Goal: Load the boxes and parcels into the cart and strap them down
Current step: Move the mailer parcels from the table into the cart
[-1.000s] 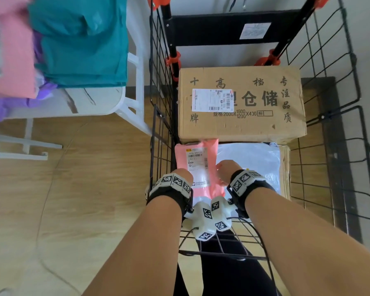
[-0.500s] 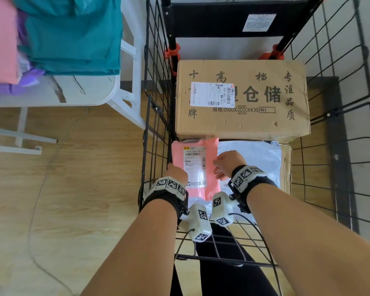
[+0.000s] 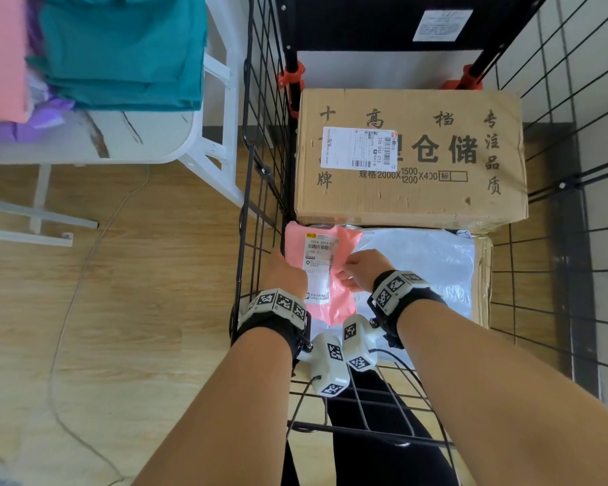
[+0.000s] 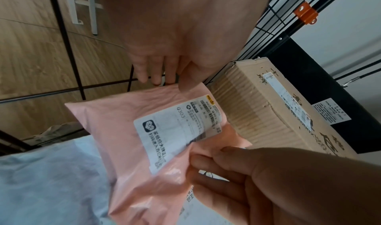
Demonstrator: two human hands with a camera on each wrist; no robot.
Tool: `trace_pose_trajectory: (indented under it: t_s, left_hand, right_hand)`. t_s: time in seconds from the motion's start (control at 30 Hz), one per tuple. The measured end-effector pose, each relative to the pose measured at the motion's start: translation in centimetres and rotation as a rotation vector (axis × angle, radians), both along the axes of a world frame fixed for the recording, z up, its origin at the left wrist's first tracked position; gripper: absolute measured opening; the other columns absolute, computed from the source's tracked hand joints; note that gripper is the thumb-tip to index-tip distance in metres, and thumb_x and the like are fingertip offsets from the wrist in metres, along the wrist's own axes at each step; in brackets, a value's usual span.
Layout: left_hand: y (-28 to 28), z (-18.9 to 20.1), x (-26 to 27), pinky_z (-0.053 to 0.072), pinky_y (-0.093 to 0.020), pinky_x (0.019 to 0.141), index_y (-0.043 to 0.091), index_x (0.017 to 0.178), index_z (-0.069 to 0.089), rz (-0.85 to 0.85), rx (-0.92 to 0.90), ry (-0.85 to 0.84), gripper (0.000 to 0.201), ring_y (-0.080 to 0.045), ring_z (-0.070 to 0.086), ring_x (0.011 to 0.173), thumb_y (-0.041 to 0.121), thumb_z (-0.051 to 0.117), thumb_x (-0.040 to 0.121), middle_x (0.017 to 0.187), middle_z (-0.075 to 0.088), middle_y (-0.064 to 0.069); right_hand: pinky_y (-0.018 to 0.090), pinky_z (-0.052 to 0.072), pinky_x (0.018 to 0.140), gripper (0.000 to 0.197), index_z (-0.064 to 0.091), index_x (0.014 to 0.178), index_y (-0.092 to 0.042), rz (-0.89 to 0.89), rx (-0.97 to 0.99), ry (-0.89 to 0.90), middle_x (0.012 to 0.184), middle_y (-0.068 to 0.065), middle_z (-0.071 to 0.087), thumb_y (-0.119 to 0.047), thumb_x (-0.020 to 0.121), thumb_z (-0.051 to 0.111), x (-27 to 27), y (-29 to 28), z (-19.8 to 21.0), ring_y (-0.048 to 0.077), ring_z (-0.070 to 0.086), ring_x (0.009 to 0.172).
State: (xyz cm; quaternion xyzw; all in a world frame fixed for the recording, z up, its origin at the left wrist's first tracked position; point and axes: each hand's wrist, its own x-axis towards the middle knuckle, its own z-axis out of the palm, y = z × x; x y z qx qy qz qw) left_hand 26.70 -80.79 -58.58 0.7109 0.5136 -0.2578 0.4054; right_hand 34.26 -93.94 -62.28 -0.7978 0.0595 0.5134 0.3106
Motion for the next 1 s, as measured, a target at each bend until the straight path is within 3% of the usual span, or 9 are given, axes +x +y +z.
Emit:
trace_pose_trajectory:
  t_s: [0.17, 0.27, 0.33, 0.47, 0.57, 0.67, 0.83, 0.9, 1.0]
  left_hand:
    - [-0.3, 0.5, 0.0, 0.052, -0.035, 0.084, 0.016, 0.128, 0.048, -0.112, -0.014, 0.003, 0.039, -0.027, 0.06, 0.095, 0.009, 0.038, 0.091, 0.115, 0.059, -0.009]
    - [-0.5, 2.2, 0.3, 0.05, -0.037, 0.09, 0.024, 0.149, 0.025, -0.149, -0.027, 0.002, 0.06, -0.029, 0.057, 0.109, 0.005, 0.033, 0.092, 0.131, 0.051, -0.009]
    - [-0.6, 3.8, 0.7, 0.049, -0.037, 0.093, 0.024, 0.152, 0.019, -0.159, -0.032, -0.036, 0.064, -0.03, 0.055, 0.115, 0.005, 0.033, 0.092, 0.137, 0.048, -0.009]
    - [-0.5, 7.1, 2.2, 0.044, -0.026, 0.076, 0.016, 0.144, 0.037, -0.214, -0.021, -0.154, 0.055, -0.027, 0.059, 0.105, 0.002, 0.034, 0.091, 0.13, 0.056, -0.01]
    - [-0.7, 10.5, 3.4, 0.049, -0.031, 0.084, 0.011, 0.133, 0.049, -0.258, 0.009, -0.219, 0.044, -0.029, 0.059, 0.109, 0.005, 0.041, 0.09, 0.126, 0.059, -0.012]
    - [-0.7, 14.4, 4.3, 0.046, -0.037, 0.096, 0.002, 0.128, 0.052, -0.37, 0.068, -0.238, 0.034, -0.032, 0.056, 0.115, 0.01, 0.041, 0.097, 0.126, 0.058, -0.015]
    - [1.3, 20.0, 4.7, 0.038, -0.026, 0.087, 0.009, 0.123, 0.059, -0.353, 0.17, -0.406, 0.034, -0.026, 0.055, 0.117, 0.011, 0.04, 0.096, 0.124, 0.059, -0.008]
    - [3.1, 21.9, 4.7, 0.041, -0.029, 0.092, 0.013, 0.123, 0.062, -0.33, 0.217, -0.461, 0.035, -0.026, 0.055, 0.117, 0.011, 0.04, 0.095, 0.126, 0.06, -0.006]
    - [6.8, 24.8, 4.6, 0.039, -0.027, 0.095, 0.016, 0.126, 0.061, -0.28, 0.303, -0.494, 0.039, -0.026, 0.053, 0.118, 0.009, 0.037, 0.095, 0.132, 0.057, -0.005]
  right_hand:
    - [0.038, 0.058, 0.085, 0.02, 0.068, 0.103, 0.001, 0.132, -0.12, -0.073, 0.097, 0.014, 0.073, -0.009, 0.09, 0.058, 0.2, -0.7, 0.8, 0.027, 0.071, 0.092]
    - [0.041, 0.056, 0.088, 0.025, 0.061, 0.113, 0.002, 0.132, -0.158, -0.095, 0.102, 0.016, 0.071, -0.007, 0.091, 0.056, 1.0, -1.5, 2.3, 0.029, 0.069, 0.096]
    - [0.04, 0.055, 0.089, 0.029, 0.059, 0.119, 0.003, 0.127, -0.158, -0.101, 0.109, 0.018, 0.069, -0.009, 0.093, 0.053, 1.7, -2.1, 3.8, 0.03, 0.068, 0.098]
    - [0.039, 0.054, 0.09, 0.034, 0.059, 0.124, -0.001, 0.118, -0.146, -0.127, 0.12, 0.018, 0.064, -0.016, 0.094, 0.054, 3.1, -2.6, 7.5, 0.032, 0.064, 0.106]
    - [0.043, 0.051, 0.095, 0.035, 0.061, 0.123, -0.003, 0.137, -0.159, -0.182, 0.121, 0.017, 0.064, -0.02, 0.093, 0.053, 3.9, -2.5, 10.7, 0.032, 0.062, 0.11]
    - [0.037, 0.052, 0.094, 0.034, 0.061, 0.124, -0.004, 0.115, -0.138, -0.218, 0.123, 0.015, 0.063, -0.017, 0.093, 0.053, 4.6, -2.4, 14.2, 0.026, 0.063, 0.099]
    - [0.041, 0.048, 0.1, 0.037, 0.058, 0.127, -0.002, 0.176, -0.131, -0.323, 0.127, 0.018, 0.06, -0.02, 0.095, 0.052, 6.2, -0.8, 20.4, 0.033, 0.057, 0.118]
    - [0.042, 0.049, 0.099, 0.036, 0.06, 0.124, -0.002, 0.175, -0.123, -0.381, 0.124, 0.017, 0.062, -0.02, 0.094, 0.052, 6.9, 0.5, 23.0, 0.033, 0.06, 0.111]
    - [0.042, 0.052, 0.094, 0.031, 0.064, 0.118, -0.004, 0.114, -0.056, -0.46, 0.107, 0.015, 0.067, -0.019, 0.092, 0.054, 7.6, 3.0, 26.9, 0.024, 0.058, 0.087]
